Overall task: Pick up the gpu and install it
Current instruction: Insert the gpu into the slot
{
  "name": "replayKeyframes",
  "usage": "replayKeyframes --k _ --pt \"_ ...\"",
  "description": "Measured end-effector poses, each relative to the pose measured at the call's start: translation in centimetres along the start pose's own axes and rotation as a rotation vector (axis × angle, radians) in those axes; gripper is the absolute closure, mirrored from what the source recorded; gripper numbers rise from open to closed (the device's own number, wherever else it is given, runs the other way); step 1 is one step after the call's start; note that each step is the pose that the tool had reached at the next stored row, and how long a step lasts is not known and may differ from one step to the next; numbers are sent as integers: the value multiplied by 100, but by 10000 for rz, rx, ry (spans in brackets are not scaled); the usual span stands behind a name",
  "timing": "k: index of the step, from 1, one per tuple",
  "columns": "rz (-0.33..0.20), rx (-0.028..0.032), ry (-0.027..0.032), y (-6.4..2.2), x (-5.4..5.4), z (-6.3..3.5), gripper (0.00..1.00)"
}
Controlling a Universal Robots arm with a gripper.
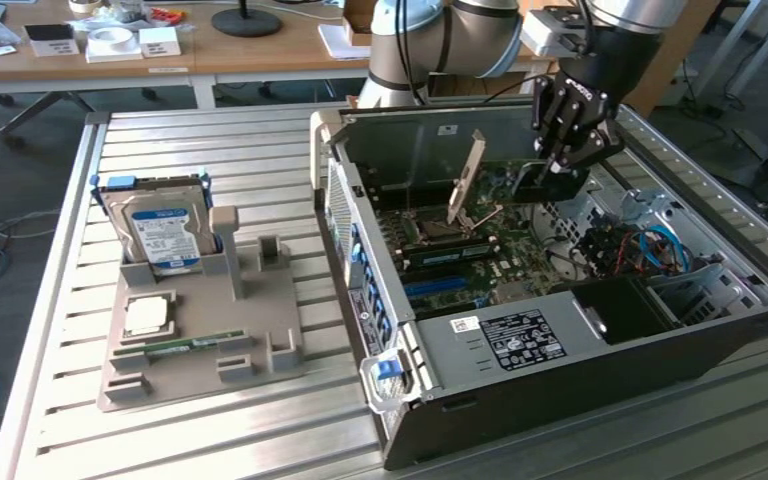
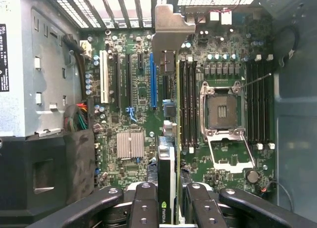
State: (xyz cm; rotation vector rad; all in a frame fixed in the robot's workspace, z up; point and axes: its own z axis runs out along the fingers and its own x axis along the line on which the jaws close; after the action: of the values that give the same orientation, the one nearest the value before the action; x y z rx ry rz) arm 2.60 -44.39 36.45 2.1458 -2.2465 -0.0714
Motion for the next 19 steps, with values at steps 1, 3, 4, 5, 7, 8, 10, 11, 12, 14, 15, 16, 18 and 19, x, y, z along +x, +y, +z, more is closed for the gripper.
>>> replayKeyframes --k 1,3,4,5,7,8,10,11,12,14,15,16,18,19 --pt "0 0 0 0 0 0 73" --pt "-1 1 -5 -1 0 17 73" --pt "-1 1 -3 -2 0 25 73" --pt "0 0 -1 -2 0 28 73" --pt "-1 0 0 -2 0 28 73" --pt "0 0 -1 -2 0 28 73" --pt "0 1 -6 -2 0 41 73" --pt "-1 1 -4 -3 1 51 73" --pt "0 0 -3 -4 0 63 73" --pt "0 0 -1 -4 1 74 73" --pt "0 0 0 -4 1 74 73" --pt "0 0 1 -4 1 74 73" --pt "-1 1 -5 -5 1 90 73" --pt "-1 1 -3 -6 1 97 73"
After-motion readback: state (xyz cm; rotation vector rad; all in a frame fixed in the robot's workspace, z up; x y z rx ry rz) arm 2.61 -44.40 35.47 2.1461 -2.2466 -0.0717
